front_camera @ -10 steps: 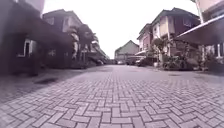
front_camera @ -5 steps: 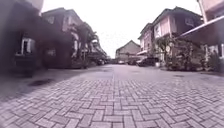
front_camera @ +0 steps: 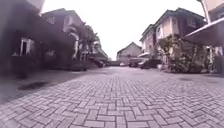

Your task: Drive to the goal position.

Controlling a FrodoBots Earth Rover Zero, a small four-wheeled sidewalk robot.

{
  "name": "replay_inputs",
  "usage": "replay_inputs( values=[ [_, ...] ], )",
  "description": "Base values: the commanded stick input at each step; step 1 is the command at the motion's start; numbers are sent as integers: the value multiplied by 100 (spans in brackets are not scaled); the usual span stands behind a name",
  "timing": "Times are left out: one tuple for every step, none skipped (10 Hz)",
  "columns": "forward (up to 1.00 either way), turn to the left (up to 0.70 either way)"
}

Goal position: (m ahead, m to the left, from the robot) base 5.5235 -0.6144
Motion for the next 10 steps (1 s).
replay_inputs(
  values=[
    [69, 3],
    [69, 3],
    [69, 3],
    [69, 3],
    [69, 3],
    [69, 3],
    [69, 3],
    [69, 3],
    [69, 3],
    [69, 3]
  ],
)
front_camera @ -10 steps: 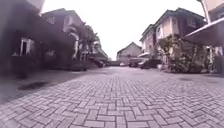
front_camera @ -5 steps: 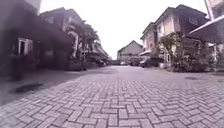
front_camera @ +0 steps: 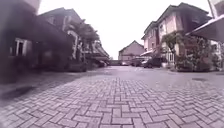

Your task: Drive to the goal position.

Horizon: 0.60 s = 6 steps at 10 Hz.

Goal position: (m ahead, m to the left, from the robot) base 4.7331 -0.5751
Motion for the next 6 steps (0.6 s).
replay_inputs(
  values=[
    [69, 3],
    [69, 3],
    [69, 3],
    [69, 3],
    [69, 3],
    [69, 3]
  ],
)
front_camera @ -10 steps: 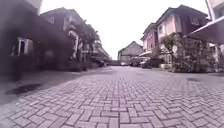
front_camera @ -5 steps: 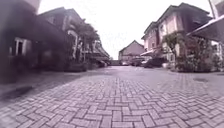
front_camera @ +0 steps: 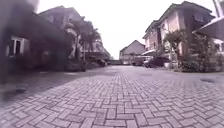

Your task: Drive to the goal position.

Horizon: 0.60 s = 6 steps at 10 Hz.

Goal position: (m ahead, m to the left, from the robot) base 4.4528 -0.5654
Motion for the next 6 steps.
replay_inputs(
  values=[
    [69, 3],
    [69, 3],
    [69, 3],
    [69, 3],
    [69, 3],
    [69, 3]
  ],
)
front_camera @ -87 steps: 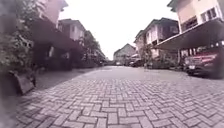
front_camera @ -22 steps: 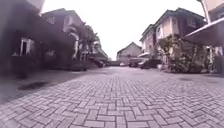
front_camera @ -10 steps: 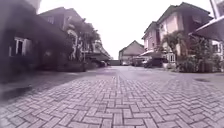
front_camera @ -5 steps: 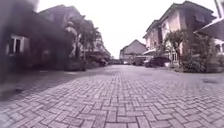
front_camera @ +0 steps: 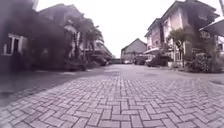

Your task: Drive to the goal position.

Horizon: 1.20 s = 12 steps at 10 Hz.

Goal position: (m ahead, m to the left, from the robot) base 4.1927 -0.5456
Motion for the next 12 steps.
replay_inputs(
  values=[
    [69, 3],
    [69, 3],
    [69, 3],
    [69, 3],
    [69, 3],
    [69, 3],
    [69, 3],
    [69, 3],
    [69, 3],
    [69, 3],
    [69, 3],
    [69, 3]
  ],
)
